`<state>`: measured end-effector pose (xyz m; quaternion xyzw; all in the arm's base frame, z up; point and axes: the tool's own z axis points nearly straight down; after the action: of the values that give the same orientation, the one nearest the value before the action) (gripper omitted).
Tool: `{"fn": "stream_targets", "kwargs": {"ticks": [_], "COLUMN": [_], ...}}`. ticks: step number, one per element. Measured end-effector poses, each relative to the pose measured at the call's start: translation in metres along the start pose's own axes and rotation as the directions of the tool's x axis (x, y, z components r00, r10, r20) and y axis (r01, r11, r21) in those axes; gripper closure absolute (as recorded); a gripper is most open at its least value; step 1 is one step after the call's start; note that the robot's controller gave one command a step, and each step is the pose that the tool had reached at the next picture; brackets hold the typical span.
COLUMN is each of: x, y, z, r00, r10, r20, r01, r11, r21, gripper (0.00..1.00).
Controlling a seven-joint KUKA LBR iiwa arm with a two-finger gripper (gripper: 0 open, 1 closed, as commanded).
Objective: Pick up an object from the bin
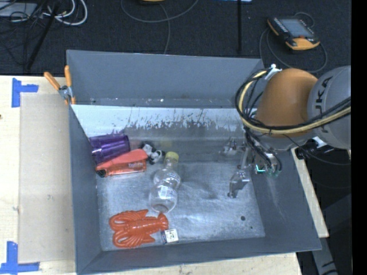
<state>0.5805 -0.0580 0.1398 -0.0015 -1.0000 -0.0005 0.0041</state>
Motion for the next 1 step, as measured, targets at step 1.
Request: {"fn": "stream_targets", "kwargs": {"ticks": [1], "x": [-0.0018], "y": [0.0001], "z": [-0.0045], "r00": [1.0], "r10": [-0.001], "r20": [0.007], "r01": [0.001], "r11": [1.0], "r21": [0.001], "gripper": [0.0]}}
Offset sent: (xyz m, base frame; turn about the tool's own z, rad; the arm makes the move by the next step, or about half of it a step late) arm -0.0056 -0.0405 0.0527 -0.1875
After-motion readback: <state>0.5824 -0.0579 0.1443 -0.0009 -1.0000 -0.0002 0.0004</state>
